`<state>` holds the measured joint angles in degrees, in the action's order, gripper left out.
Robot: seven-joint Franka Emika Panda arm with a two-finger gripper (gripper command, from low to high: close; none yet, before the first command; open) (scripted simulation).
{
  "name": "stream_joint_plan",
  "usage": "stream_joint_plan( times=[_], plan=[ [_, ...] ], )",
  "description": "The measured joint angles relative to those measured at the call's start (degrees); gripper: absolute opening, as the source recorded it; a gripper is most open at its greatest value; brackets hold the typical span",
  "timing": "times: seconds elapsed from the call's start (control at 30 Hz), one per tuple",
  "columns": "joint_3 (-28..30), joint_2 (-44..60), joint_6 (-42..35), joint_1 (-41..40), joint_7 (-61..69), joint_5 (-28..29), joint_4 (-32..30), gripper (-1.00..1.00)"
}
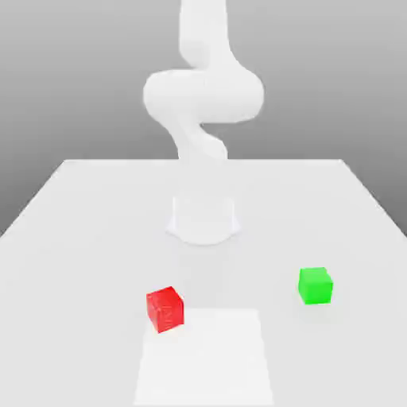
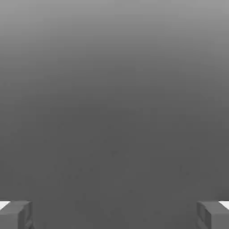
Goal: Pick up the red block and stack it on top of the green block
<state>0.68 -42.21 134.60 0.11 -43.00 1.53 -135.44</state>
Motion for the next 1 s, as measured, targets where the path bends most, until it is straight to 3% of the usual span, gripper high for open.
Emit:
stream_joint_plan(
  times=[0.5,0.63,0.8,0.83,1.0],
  plan=[
    [11.1,27.6,21.0,1.0,25.9,5.4,-26.7,0.0],
    [12.5,40.6,30.9,1.9,36.6,-0.8,-30.8,0.0],
    [4.5,51.9,40.2,-3.9,44.4,-10.6,-29.8,0.0],
    [3.4,52.9,41.1,-4.9,44.8,-11.2,-29.6,-1.0],
    [3.4,52.9,41.0,-5.0,44.7,-11.1,-29.6,-1.0]
  ],
)
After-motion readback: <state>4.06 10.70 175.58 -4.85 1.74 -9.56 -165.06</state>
